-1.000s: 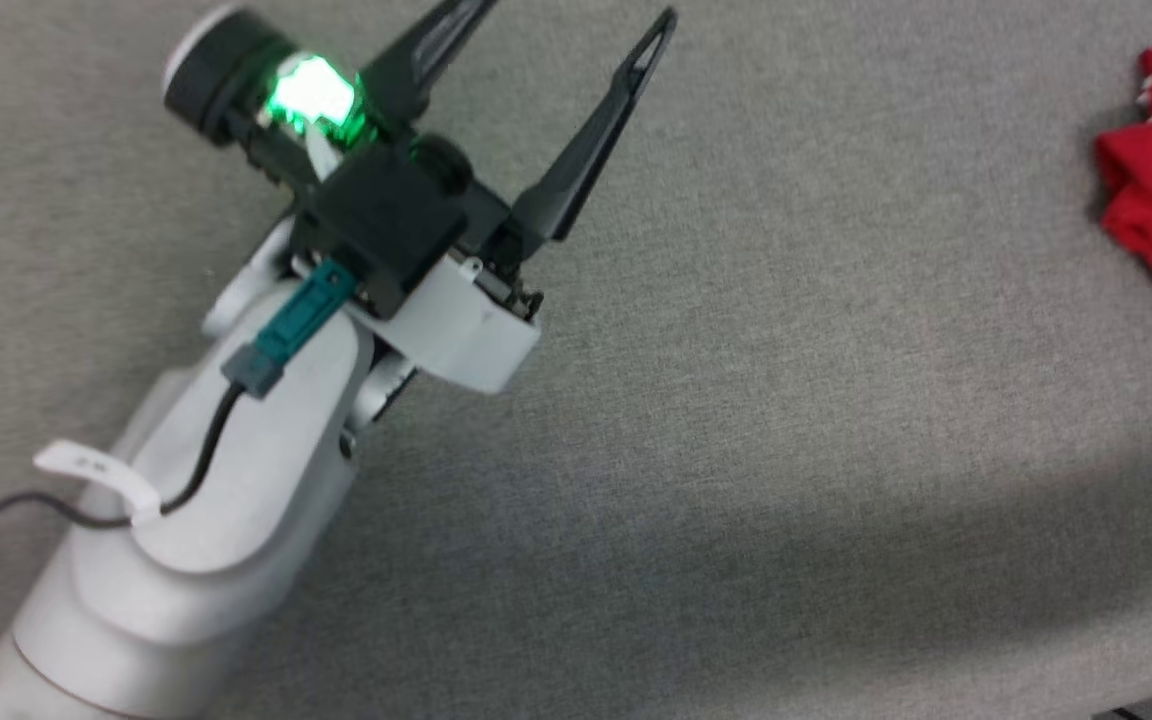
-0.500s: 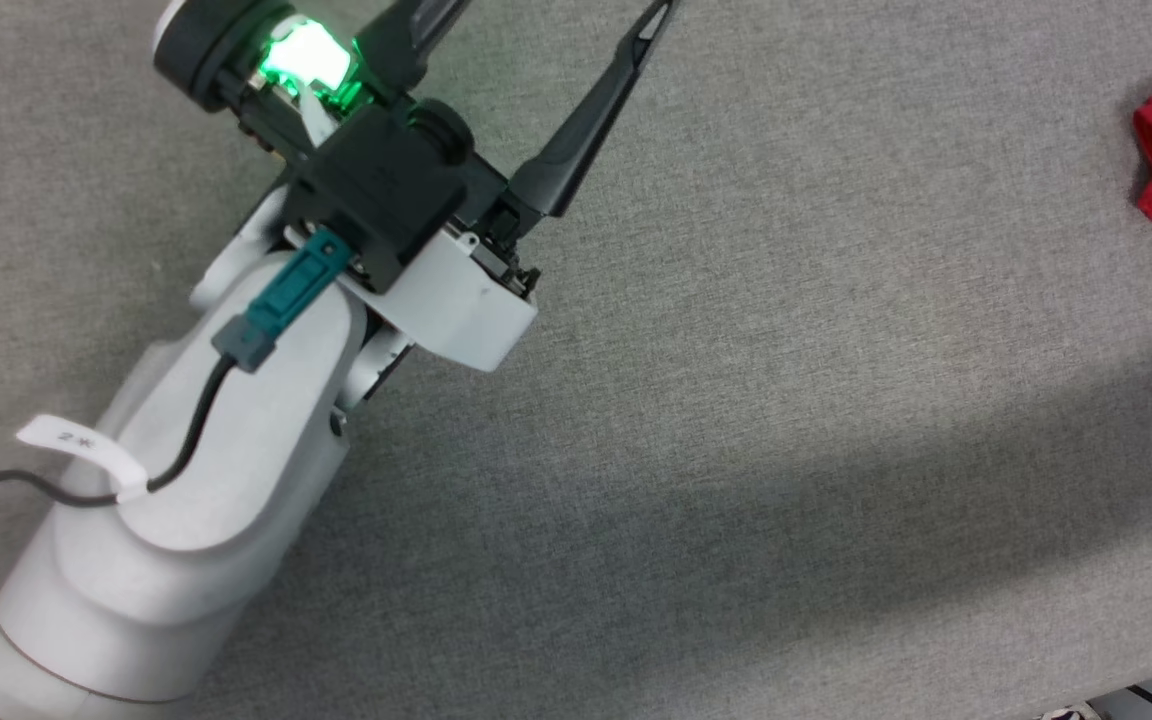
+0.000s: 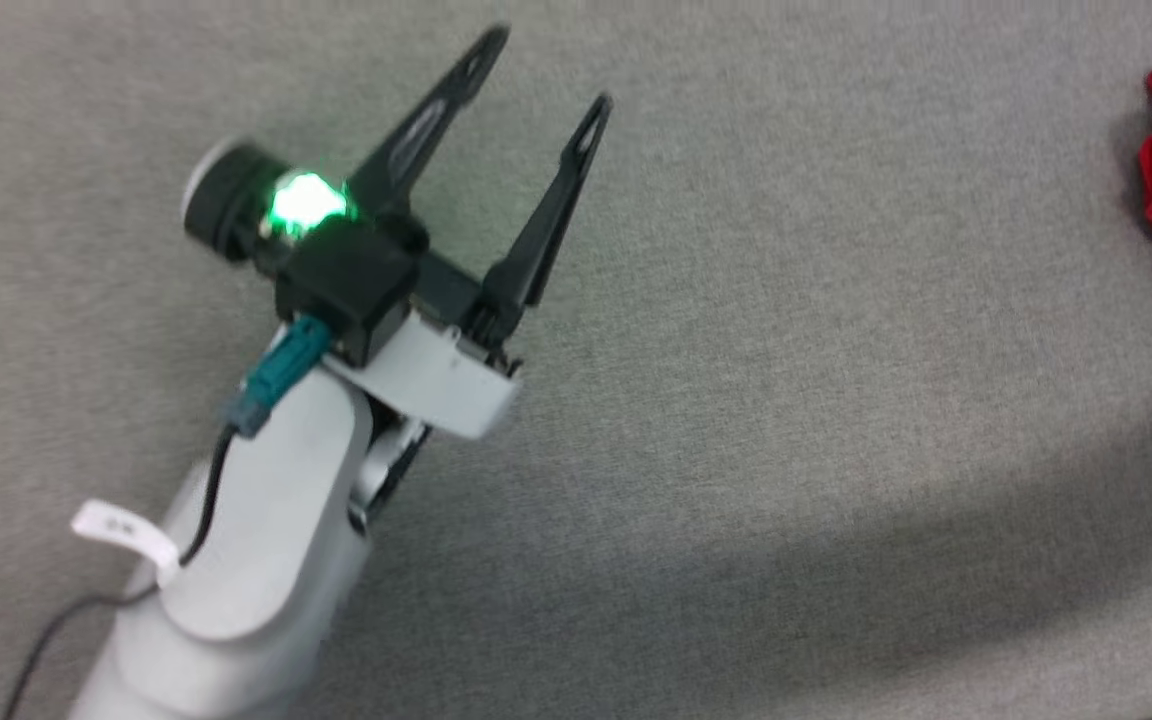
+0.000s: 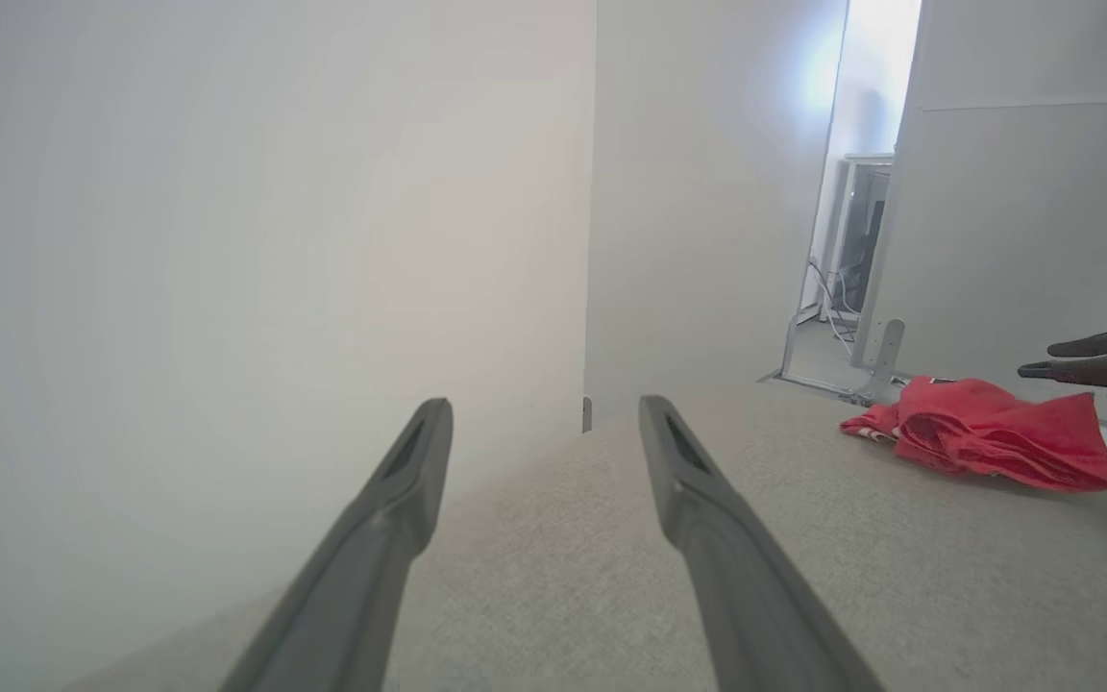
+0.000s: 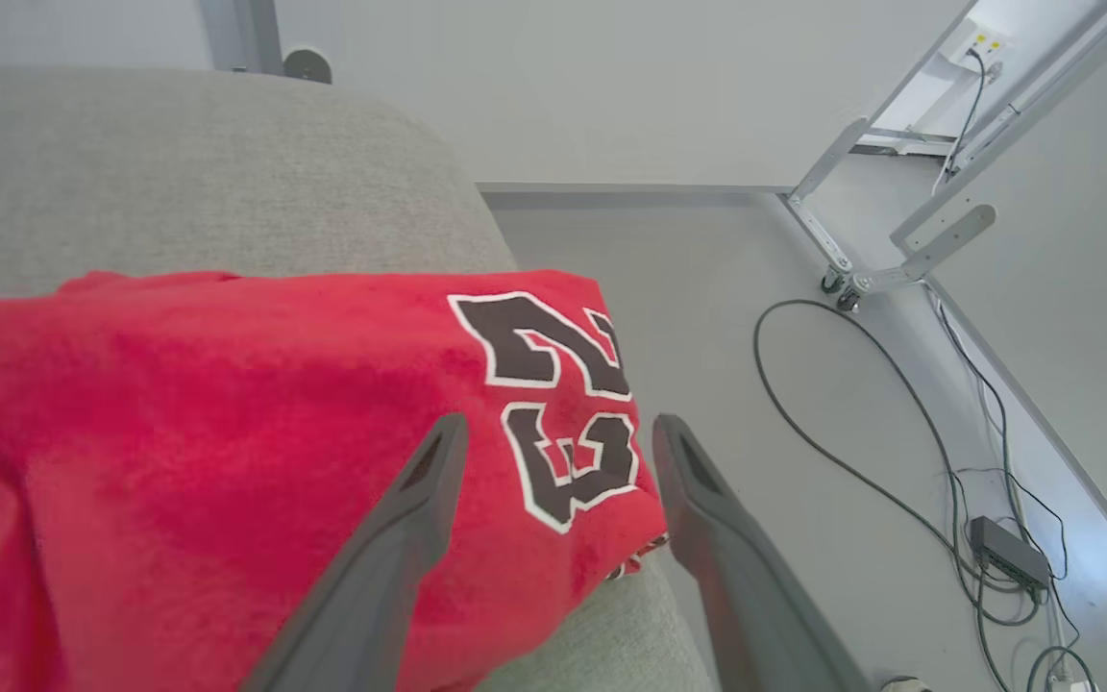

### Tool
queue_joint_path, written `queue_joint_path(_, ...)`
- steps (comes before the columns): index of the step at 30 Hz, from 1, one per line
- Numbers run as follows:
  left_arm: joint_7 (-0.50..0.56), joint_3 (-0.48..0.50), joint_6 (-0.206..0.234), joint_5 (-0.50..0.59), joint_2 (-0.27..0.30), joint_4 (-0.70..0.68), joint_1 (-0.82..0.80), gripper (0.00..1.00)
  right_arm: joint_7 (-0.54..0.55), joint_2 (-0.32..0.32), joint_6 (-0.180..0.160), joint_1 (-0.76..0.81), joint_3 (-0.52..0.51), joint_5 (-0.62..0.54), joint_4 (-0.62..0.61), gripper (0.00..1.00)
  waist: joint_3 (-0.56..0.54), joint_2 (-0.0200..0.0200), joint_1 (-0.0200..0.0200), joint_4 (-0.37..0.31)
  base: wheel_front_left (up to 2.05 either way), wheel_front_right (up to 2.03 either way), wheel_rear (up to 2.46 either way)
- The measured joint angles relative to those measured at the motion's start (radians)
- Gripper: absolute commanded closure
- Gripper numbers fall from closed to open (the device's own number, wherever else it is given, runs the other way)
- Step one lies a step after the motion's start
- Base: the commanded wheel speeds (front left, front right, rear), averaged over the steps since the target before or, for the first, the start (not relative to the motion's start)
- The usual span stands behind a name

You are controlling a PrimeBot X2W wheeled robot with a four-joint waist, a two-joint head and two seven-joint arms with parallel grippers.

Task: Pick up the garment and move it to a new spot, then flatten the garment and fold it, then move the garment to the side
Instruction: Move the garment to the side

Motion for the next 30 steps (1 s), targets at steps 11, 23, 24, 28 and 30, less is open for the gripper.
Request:
queue_joint_path(11, 0.0, 0.158, 0.0, 0.0, -0.081, 0.042, 0.34, 0.0, -0.045, 0.065, 0.0, 0.22, 0.105, 0.064, -0.172, 0.0, -0.148, 0.0, 0.0, 0.081, 0.0, 0.0, 0.0)
queue_joint_path(23, 0.0, 0.313, 0.0, -0.025, -0.11, 0.073, 0.594, 0.0, -0.05, 0.164, 0.0, 0.454, 0.049, -0.016, -0.377, 0.0, -0.333, 0.0, 0.0, 0.194, 0.0, 0.0, 0.0)
queue_joint_path(24, 0.0, 0.318, 0.0, -0.026, -0.109, 0.074, 0.609, 0.0, -0.05, 0.177, 0.0, 0.467, 0.037, -0.029, -0.39, 0.0, -0.348, 0.0, 0.0, 0.204, 0.0, 0.0, 0.0)
queue_joint_path(28, 0.0, 0.33, 0.0, -0.026, -0.105, 0.075, 0.653, 0.0, -0.05, 0.22, 0.0, 0.528, -0.031, -0.08, -0.44, 0.0, -0.409, 0.0, 0.0, 0.241, 0.0, 0.0, 0.0)
queue_joint_path(30, 0.0, 0.338, 0.0, -0.026, -0.104, 0.074, 0.672, 0.0, -0.05, 0.24, 0.0, 0.553, -0.065, -0.107, -0.474, 0.0, -0.438, 0.0, 0.0, 0.258, 0.0, 0.0, 0.0)
